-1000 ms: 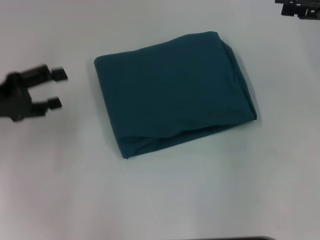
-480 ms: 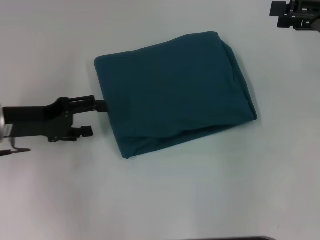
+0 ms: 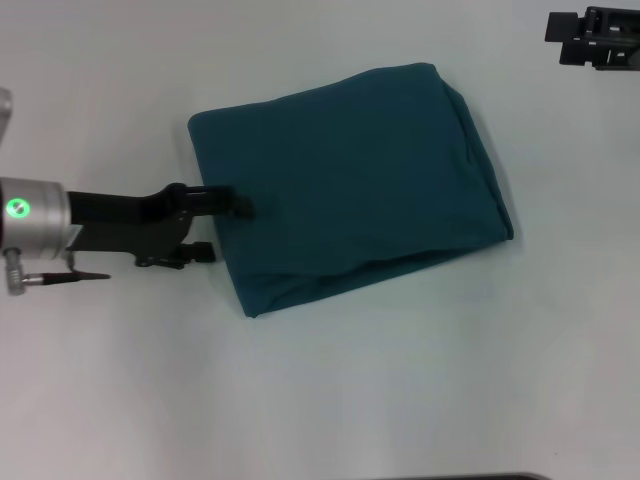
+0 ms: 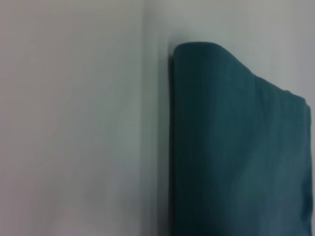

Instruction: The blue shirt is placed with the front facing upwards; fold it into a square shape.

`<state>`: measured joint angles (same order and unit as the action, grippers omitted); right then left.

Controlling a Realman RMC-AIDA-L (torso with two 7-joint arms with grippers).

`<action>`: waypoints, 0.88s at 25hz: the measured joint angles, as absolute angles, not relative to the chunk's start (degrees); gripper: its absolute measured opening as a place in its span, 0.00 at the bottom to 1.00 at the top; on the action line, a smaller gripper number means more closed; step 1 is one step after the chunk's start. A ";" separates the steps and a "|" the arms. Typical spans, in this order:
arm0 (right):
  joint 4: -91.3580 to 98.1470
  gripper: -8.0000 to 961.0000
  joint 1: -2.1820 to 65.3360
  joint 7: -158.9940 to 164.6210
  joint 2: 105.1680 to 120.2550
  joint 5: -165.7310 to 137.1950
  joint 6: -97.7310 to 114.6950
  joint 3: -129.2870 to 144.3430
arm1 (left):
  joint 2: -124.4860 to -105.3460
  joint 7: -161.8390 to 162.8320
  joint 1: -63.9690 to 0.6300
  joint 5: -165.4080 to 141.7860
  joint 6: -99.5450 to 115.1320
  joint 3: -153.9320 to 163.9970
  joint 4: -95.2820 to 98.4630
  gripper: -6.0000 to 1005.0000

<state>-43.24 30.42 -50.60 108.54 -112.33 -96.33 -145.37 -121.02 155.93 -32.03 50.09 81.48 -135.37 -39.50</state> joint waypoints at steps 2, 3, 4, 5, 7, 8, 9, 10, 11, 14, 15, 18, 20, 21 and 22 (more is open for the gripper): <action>-43.24 0.99 30.29 -50.60 108.54 -112.33 -96.49 -145.52 | -121.05 155.93 -33.11 50.10 80.24 -134.39 -38.43 0.81; -43.24 0.99 30.24 -50.61 108.54 -112.33 -96.58 -145.61 | -121.15 155.92 -33.68 50.09 79.71 -134.03 -37.94 0.81; -43.24 0.99 30.22 -50.61 108.54 -112.32 -96.65 -145.66 | -121.30 155.87 -34.49 50.10 79.18 -133.58 -37.45 0.81; -43.24 0.99 30.18 -50.61 108.54 -112.32 -96.73 -145.69 | -121.45 155.85 -35.14 50.10 78.76 -133.05 -37.13 0.81; -43.24 0.99 30.10 -50.62 108.58 -112.28 -96.78 -145.74 | -121.57 155.72 -36.27 50.09 78.04 -131.47 -36.74 0.81; -43.24 0.99 30.08 -50.62 108.60 -112.24 -96.80 -145.76 | -121.60 155.51 -36.67 50.09 77.83 -130.73 -36.96 0.80; -43.24 0.99 30.08 -50.63 108.64 -112.19 -96.82 -145.78 | -121.63 155.33 -36.90 50.08 77.72 -130.26 -37.33 0.80; -43.24 0.99 30.07 -50.63 108.68 -112.11 -96.86 -145.82 | -121.63 155.16 -37.00 50.08 77.71 -130.06 -37.84 0.80; -43.24 0.99 30.07 -50.63 108.74 -111.99 -96.94 -145.84 | -121.68 155.14 -37.02 50.08 77.75 -129.99 -38.28 0.80; -43.24 0.98 30.06 -50.62 108.82 -111.81 -97.15 -146.02 | -121.76 155.16 -37.19 50.08 77.79 -129.81 -38.44 0.80; -43.24 0.98 30.06 -50.61 108.84 -111.80 -97.20 -146.09 | -121.79 155.16 -37.31 50.08 77.68 -129.65 -38.35 0.80; -43.24 0.98 30.06 -50.57 108.90 -111.79 -97.26 -146.16 | -121.93 155.17 -37.47 50.10 77.58 -129.38 -38.31 0.80; -43.24 0.98 30.06 -50.56 108.90 -111.79 -97.30 -146.19 | -121.95 155.17 -37.46 50.11 77.66 -129.35 -38.46 0.75; -43.24 0.98 30.05 -50.56 108.90 -111.79 -97.30 -146.19 | -121.96 155.17 -37.42 50.12 77.68 -129.35 -38.49 0.71; -43.24 0.98 30.06 -50.53 108.90 -111.79 -97.30 -146.19 | -121.96 155.17 -37.36 50.16 77.73 -129.34 -38.54 0.67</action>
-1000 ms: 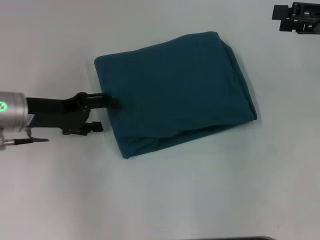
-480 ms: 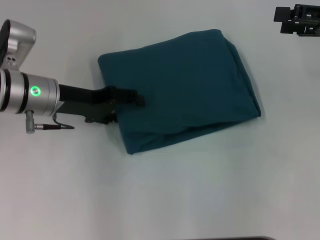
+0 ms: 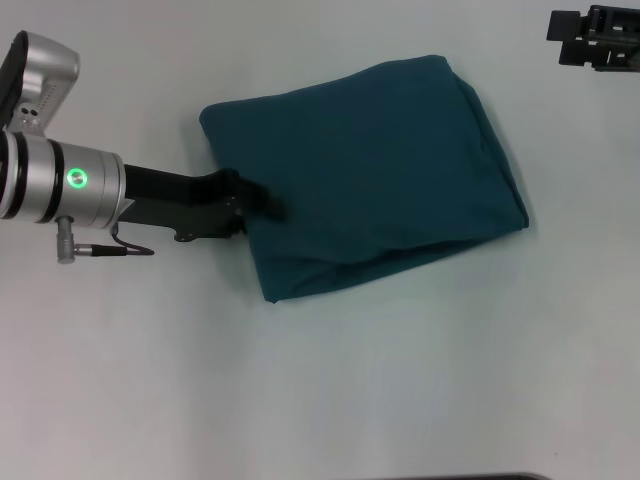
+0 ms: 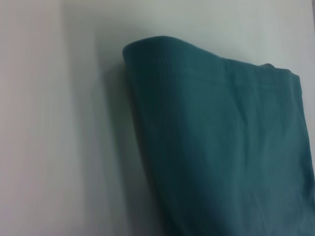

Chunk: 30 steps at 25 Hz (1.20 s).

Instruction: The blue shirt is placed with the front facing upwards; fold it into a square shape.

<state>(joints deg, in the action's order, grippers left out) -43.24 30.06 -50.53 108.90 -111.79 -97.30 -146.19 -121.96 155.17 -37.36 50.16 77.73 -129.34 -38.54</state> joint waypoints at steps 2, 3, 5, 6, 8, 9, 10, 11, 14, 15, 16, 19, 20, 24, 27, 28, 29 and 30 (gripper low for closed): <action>-43.24 0.98 30.06 -50.50 108.90 -111.79 -97.30 -146.20 | -121.98 155.07 -37.30 50.24 77.89 -129.33 -38.60 0.59; -43.24 0.98 30.05 -50.49 108.89 -111.79 -97.30 -146.20 | -121.98 154.96 -37.30 50.24 77.96 -129.31 -38.60 0.51; -43.12 0.98 30.06 -50.48 108.89 -111.79 -97.30 -146.23 | -121.93 154.37 -37.37 50.22 78.67 -129.04 -38.62 0.36; -42.95 0.98 30.06 -50.48 108.88 -111.79 -97.30 -146.26 | -121.80 153.89 -37.42 50.21 79.40 -128.91 -38.63 0.32; -42.64 0.98 30.06 -50.46 108.84 -111.79 -97.30 -146.31 | -121.45 153.00 -37.29 50.31 80.79 -128.93 -38.66 0.24; -42.59 0.98 30.05 -50.43 108.82 -111.83 -97.30 -146.33 | -121.19 152.62 -37.17 50.40 81.55 -129.08 -38.68 0.20; -42.59 0.98 30.05 -50.41 108.81 -111.90 -97.30 -146.34 | -120.82 152.26 -36.90 50.50 82.66 -129.26 -38.70 0.16; -42.58 0.98 30.05 -50.40 108.81 -112.00 -97.30 -146.34 | -120.45 152.04 -36.64 50.55 83.60 -129.32 -38.74 0.16; -42.27 0.98 29.98 -50.39 108.79 -112.14 -97.17 -146.34 | -119.30 151.90 -35.61 50.47 85.06 -129.35 -38.79 0.15; -42.00 0.98 29.96 -50.38 108.76 -112.14 -97.07 -146.34 | -118.81 151.98 -35.34 50.38 85.13 -129.36 -38.79 0.15; -41.69 0.98 29.96 -50.38 108.74 -112.15 -96.97 -146.34 | -118.35 152.05 -35.10 50.31 85.15 -129.36 -38.79 0.15; -41.30 0.99 29.96 -50.37 108.62 -112.16 -96.84 -146.34 | -116.61 152.08 -34.67 50.20 84.60 -129.43 -38.79 0.14; -41.28 0.99 29.96 -50.37 108.61 -112.15 -96.82 -146.34 | -116.10 151.98 -34.79 50.20 84.33 -129.42 -38.80 0.14; -41.21 0.99 30.00 -50.39 108.64 -112.16 -96.76 -146.19 | -114.03 151.27 -35.91 50.03 83.86 -128.85 -38.53 0.16; -41.14 0.99 30.06 -50.43 108.75 -112.16 -96.88 -145.97 | -113.07 150.79 -36.63 49.18 83.54 -128.78 -38.34 0.19; -41.13 0.99 30.06 -50.50 108.85 -112.16 -96.98 -145.93 | -112.95 150.30 -36.78 48.72 83.42 -128.78 -38.43 0.20; -41.13 0.99 30.06 -50.50 108.85 -112.16 -96.98 -145.93 | -112.91 149.84 -36.83 48.58 83.36 -128.80 -38.46 0.21; -41.13 0.99 30.06 -50.53 108.89 -112.16 -97.02 -145.90 | -112.89 149.37 -36.86 48.42 83.38 -128.85 -38.48 0.22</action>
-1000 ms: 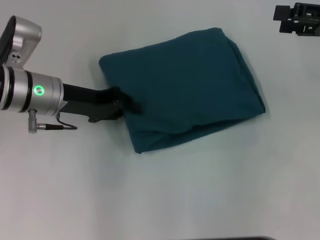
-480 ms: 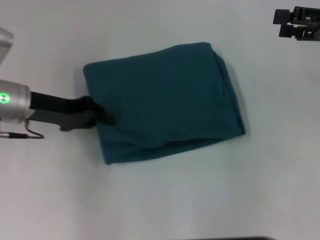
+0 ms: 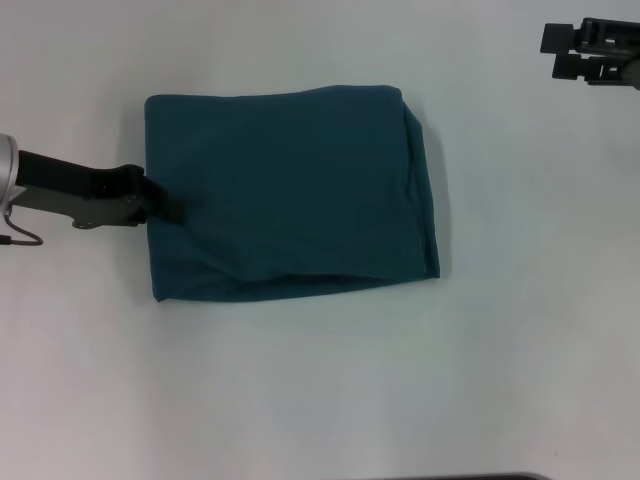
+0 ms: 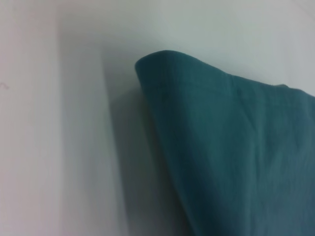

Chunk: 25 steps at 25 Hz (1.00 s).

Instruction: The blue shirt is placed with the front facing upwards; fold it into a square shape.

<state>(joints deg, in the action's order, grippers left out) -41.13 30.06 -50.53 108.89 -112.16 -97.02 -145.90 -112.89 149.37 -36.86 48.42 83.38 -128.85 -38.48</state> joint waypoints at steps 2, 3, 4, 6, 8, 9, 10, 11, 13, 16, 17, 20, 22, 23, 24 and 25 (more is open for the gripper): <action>-41.12 0.99 30.00 -50.54 108.94 -112.19 -97.07 -145.88 | -112.89 148.42 -36.87 47.98 83.59 -128.94 -38.60 0.23; -41.13 0.99 29.97 -50.54 108.95 -112.20 -97.10 -145.88 | -112.87 147.99 -36.82 47.58 83.62 -129.04 -38.87 0.24; -41.13 0.99 29.94 -50.53 108.96 -112.21 -97.14 -145.88 | -112.87 147.78 -36.66 47.38 83.59 -129.08 -39.22 0.25; -41.13 0.99 29.92 -50.53 108.97 -112.22 -97.19 -145.89 | -112.84 147.63 -36.01 47.17 82.86 -129.49 -40.67 0.27; -41.10 0.99 29.91 -50.63 108.98 -112.24 -97.16 -145.88 | -112.64 147.62 -35.04 47.14 82.03 -130.45 -42.64 0.28; -41.07 0.99 29.90 -50.76 108.98 -112.24 -97.09 -145.89 | -112.40 147.62 -34.28 47.14 81.61 -131.53 -44.05 0.29; -41.06 0.99 29.91 -50.88 108.98 -112.24 -97.05 -145.88 | -112.27 147.60 -33.41 47.13 81.51 -132.83 -45.54 0.30; -41.05 0.99 29.90 -51.01 108.99 -112.24 -96.95 -145.89 | -112.06 147.47 -32.20 47.26 81.54 -134.95 -47.60 0.34; -41.05 0.99 29.89 -51.54 109.01 -112.23 -96.90 -145.90 | -112.20 146.35 -30.22 47.89 82.54 -138.45 -50.53 0.42; -41.04 0.98 29.84 -54.00 109.42 -112.00 -97.00 -146.09 | -113.31 138.31 -27.18 52.82 88.14 -145.62 -54.01 0.52; -41.04 0.98 29.75 -55.16 109.58 -111.93 -97.02 -146.22 | -113.86 133.47 -26.15 55.83 91.18 -147.60 -54.22 0.54; -41.04 0.98 29.44 -60.38 110.07 -111.85 -96.82 -146.33 | -115.48 120.98 -24.05 63.68 99.45 -149.90 -52.69 0.60; -41.04 0.98 29.02 -65.35 110.81 -111.82 -96.36 -146.47 | -116.34 117.47 -23.73 64.85 101.32 -149.95 -51.91 0.64; -41.04 0.98 29.02 -65.35 110.81 -111.82 -96.36 -146.47 | -116.74 116.16 -23.64 65.10 101.87 -149.99 -51.63 0.66; -41.04 0.98 28.87 -66.45 111.03 -111.82 -96.08 -146.54 | -117.60 113.43 -23.49 65.65 102.87 -150.05 -51.20 0.69; -41.04 0.98 28.70 -67.62 111.30 -111.81 -95.79 -146.66 | -118.62 110.12 -23.28 66.10 103.64 -150.03 -50.82 0.71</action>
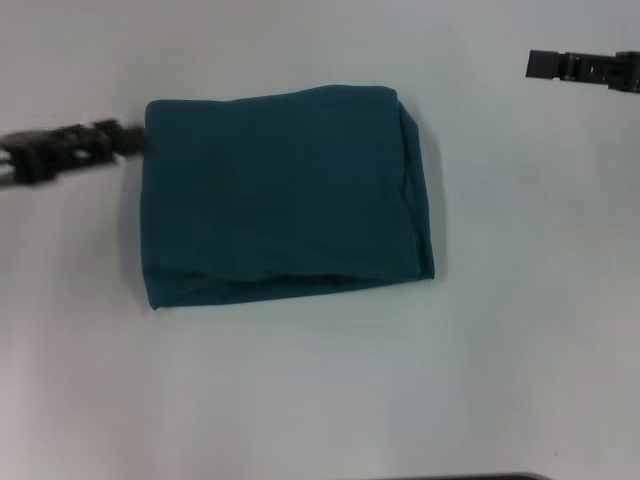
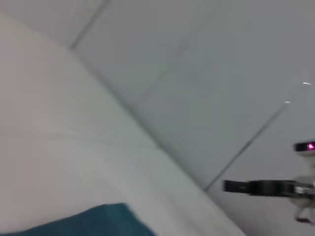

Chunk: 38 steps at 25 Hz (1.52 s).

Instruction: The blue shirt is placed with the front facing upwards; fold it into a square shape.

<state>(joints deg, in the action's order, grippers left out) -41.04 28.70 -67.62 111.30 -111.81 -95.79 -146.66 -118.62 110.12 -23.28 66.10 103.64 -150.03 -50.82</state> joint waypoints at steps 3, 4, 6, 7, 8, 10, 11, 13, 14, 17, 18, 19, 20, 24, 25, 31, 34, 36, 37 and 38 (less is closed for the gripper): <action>-41.04 0.98 28.19 -73.71 112.34 -111.77 -95.98 -147.05 | -122.21 98.84 -22.16 67.27 104.38 -149.81 -50.02 0.80; -41.05 0.98 27.83 -77.86 113.02 -111.77 -96.65 -147.05 | -122.96 95.35 -21.83 67.52 104.38 -149.66 -49.51 0.84; -41.01 0.99 26.99 -87.70 114.82 -111.92 -98.34 -146.63 | -123.99 87.41 -21.13 67.67 104.39 -148.86 -45.64 0.91; -41.03 0.99 26.44 -93.16 115.93 -111.99 -99.09 -146.17 | -123.91 85.61 -21.05 67.66 104.39 -148.63 -43.78 0.91; -40.99 0.99 25.68 -98.29 117.33 -112.17 -99.94 -145.36 | -123.72 83.98 -21.02 67.59 104.38 -148.39 -41.80 0.91; -40.94 0.99 24.15 -106.30 119.03 -112.16 -100.64 -142.94 | -123.41 81.90 -20.75 66.67 104.36 -148.01 -39.57 0.91; -40.67 0.99 23.41 -109.86 119.58 -112.17 -100.87 -141.36 | -123.37 81.32 -20.56 66.15 104.46 -147.82 -39.53 0.91; -39.11 0.99 22.49 -114.90 119.71 -112.18 -100.95 -137.17 | -123.19 79.98 -19.82 64.66 105.16 -147.22 -39.94 0.91; -38.38 0.99 22.25 -116.51 119.64 -112.19 -100.96 -135.40 | -123.01 79.45 -19.44 64.16 105.54 -146.67 -40.17 0.91; -36.69 0.99 21.61 -119.24 119.58 -112.19 -101.07 -131.60 | -122.07 78.17 -18.71 63.02 106.39 -144.17 -40.31 0.91; -36.59 0.99 21.50 -119.35 119.62 -112.19 -101.14 -131.04 | -121.88 78.02 -18.61 62.71 106.58 -143.34 -40.32 0.90; -36.54 0.99 21.41 -119.33 119.62 -112.19 -101.18 -130.42 | -121.75 78.18 -18.61 62.21 106.84 -142.60 -40.69 0.90; -36.70 0.99 21.33 -118.70 119.61 -112.20 -101.23 -129.79 | -121.69 78.58 -18.60 61.70 107.08 -142.06 -41.36 0.90; -39.67 0.98 21.31 -113.56 119.33 -112.57 -101.90 -128.31 | -121.71 83.61 -18.99 60.69 107.79 -141.36 -46.34 0.90; -41.32 0.98 21.34 -112.00 119.28 -112.91 -102.11 -127.91 | -121.75 85.42 -19.19 60.63 108.04 -141.14 -47.81 0.90; -45.76 0.98 21.88 -109.19 119.74 -111.76 -100.32 -127.78 | -123.14 89.73 -19.57 60.55 105.16 -141.36 -53.57 0.90; -45.23 0.98 21.89 -110.37 119.92 -110.11 -98.42 -127.45 | -123.65 89.44 -19.33 60.54 102.82 -141.09 -53.51 0.90; -44.83 0.98 21.89 -111.15 120.01 -109.43 -97.74 -127.41 | -123.65 89.39 -19.33 60.54 102.46 -140.90 -53.17 0.90; -44.57 0.98 21.91 -111.40 120.01 -108.93 -97.53 -127.41 | -123.65 89.39 -19.33 60.54 102.46 -140.90 -53.17 0.90; -44.30 0.98 21.93 -111.58 119.98 -108.39 -97.34 -127.41 | -123.59 89.37 -19.33 60.54 102.39 -141.08 -53.13 0.90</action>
<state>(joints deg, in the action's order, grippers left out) -44.30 21.93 -111.58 119.98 -108.39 -97.34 -127.41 -123.59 89.37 -19.33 60.54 102.39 -141.08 -53.13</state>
